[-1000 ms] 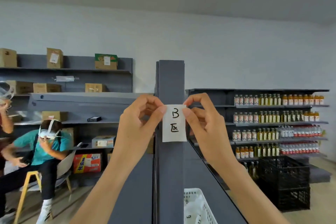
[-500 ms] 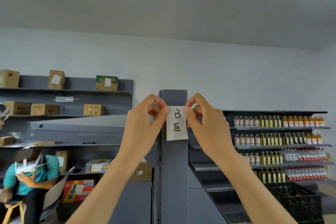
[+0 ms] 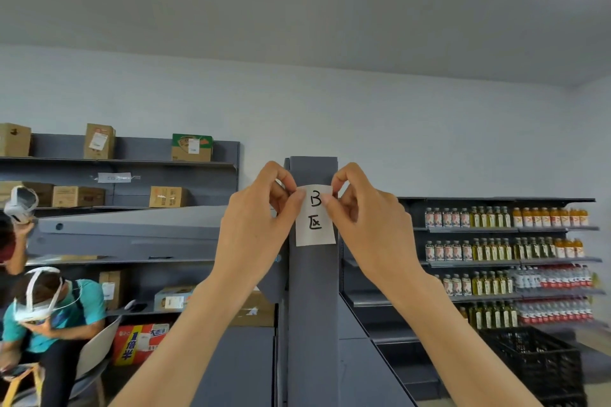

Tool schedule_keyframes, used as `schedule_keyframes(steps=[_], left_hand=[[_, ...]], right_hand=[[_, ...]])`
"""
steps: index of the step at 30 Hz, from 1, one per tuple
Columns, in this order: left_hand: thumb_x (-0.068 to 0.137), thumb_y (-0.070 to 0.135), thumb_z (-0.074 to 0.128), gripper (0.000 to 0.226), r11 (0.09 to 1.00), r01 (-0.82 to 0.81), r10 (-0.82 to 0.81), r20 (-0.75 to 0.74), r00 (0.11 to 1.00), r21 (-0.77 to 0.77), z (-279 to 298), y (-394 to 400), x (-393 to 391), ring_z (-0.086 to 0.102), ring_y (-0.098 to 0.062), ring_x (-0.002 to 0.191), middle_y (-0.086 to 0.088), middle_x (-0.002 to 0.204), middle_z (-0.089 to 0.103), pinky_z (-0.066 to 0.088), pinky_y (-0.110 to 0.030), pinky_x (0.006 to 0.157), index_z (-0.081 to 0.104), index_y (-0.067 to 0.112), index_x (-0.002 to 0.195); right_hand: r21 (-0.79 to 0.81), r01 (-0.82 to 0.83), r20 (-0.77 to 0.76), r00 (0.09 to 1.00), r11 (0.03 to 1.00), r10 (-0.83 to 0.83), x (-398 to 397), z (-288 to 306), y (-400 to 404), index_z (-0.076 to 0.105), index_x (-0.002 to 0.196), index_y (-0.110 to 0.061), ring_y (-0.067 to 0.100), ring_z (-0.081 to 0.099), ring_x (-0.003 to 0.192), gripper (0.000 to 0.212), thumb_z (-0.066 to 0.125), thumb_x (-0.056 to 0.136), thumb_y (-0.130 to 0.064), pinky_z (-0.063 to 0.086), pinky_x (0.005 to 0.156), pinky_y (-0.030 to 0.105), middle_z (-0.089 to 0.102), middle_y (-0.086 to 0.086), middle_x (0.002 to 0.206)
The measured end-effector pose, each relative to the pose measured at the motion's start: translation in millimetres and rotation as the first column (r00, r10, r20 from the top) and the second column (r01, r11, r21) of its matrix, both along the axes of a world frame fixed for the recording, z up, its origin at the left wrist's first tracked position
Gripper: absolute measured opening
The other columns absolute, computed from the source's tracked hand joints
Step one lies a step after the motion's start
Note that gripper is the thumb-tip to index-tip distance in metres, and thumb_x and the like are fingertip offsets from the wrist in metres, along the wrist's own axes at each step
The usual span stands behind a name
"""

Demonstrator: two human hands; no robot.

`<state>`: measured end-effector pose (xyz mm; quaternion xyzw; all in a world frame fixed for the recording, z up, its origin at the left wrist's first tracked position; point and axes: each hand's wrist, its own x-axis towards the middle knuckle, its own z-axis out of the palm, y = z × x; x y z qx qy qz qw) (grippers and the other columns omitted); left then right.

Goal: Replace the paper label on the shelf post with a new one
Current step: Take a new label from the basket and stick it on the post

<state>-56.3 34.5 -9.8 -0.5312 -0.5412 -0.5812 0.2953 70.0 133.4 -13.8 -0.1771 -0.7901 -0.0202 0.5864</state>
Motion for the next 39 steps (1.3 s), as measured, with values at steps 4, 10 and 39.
schedule_keyframes(steps=[4, 10, 39], left_hand=[[0.088, 0.035, 0.063, 0.027, 0.999, -0.039, 0.04, -0.024, 0.999, 0.035, -0.1, 0.8, 1.0, 0.064, -0.003, 0.078, 0.007, 0.08, 0.062, 0.057, -0.028, 0.06, 0.041, 0.027, 0.102], [0.091, 0.035, 0.057, 0.03, 0.975, -0.173, 0.193, -0.142, 0.971, 0.141, 5.2, 11.4, 5.6, 0.045, -0.01, 0.083, 0.005, 0.088, 0.044, 0.036, -0.012, 0.057, 0.047, 0.016, 0.112], [0.103, 0.026, 0.024, 0.057, 0.874, -0.485, 0.462, -0.38, 0.802, 0.038, -35.3, 28.0, 6.4, -0.001, -0.024, 0.153, -0.002, 0.165, 0.003, 0.002, -0.049, 0.123, 0.003, 0.016, 0.155]], right_hand=[[0.003, -0.016, -0.016, 1.0, 1.0, 0.017, -0.4, 1.5, 0.5, 0.035, 0.107, -0.031, 0.006, 0.063, 0.063, 0.028, 0.056, 0.096, -0.046, 0.053, 0.055, 0.03, 0.065, -0.007, 0.072], [0.052, -0.037, -0.098, 0.994, 0.998, 0.042, -11.7, 14.4, 1.5, 0.033, 0.112, -0.024, 0.008, 0.059, 0.058, 0.029, 0.051, 0.1, -0.044, 0.048, 0.051, 0.028, 0.046, -0.01, 0.061], [0.101, -0.267, -0.164, 0.946, 0.958, 0.281, -36.5, -31.7, 11.2, 0.004, 0.156, -0.042, -0.02, -0.006, 0.142, 0.06, 0.035, 0.104, -0.041, 0.033, 0.112, 0.017, 0.0, -0.014, 0.168]])
